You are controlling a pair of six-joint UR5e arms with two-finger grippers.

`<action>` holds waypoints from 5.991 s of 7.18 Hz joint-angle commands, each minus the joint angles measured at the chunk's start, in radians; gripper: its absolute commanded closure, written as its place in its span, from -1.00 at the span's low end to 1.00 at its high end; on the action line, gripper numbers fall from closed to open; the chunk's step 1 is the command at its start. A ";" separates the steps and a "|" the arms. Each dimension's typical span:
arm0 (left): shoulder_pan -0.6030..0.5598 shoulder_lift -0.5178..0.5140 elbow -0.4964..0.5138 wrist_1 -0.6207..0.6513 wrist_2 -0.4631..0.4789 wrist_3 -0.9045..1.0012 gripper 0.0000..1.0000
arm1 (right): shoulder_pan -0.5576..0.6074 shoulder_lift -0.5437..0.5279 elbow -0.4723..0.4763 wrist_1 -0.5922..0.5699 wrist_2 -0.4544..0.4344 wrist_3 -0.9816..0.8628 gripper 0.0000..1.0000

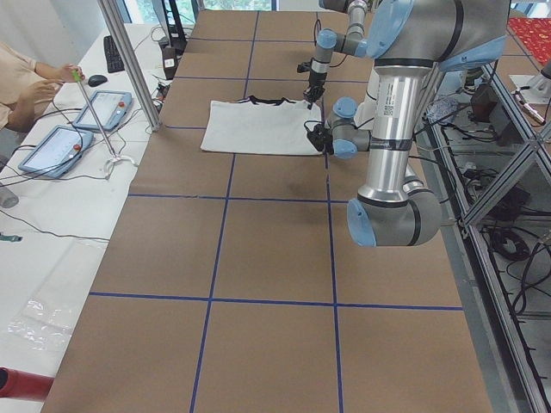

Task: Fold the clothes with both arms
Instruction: 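Move the left gripper to the other near corner and grasp both corners, then lift the near edge with both grippers and fold it away from the robot, then lay the folded edge down and open both grippers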

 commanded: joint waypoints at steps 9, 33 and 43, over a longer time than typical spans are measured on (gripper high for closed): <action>0.002 -0.004 0.020 0.009 0.001 0.021 0.32 | 0.000 -0.001 0.004 0.000 0.000 0.000 1.00; -0.372 -0.228 0.018 0.204 -0.012 0.414 1.00 | 0.408 0.278 -0.309 0.032 0.244 -0.112 1.00; -0.519 -0.298 0.357 -0.035 -0.006 0.547 -0.32 | 0.516 0.466 -0.677 0.213 0.245 -0.213 -1.00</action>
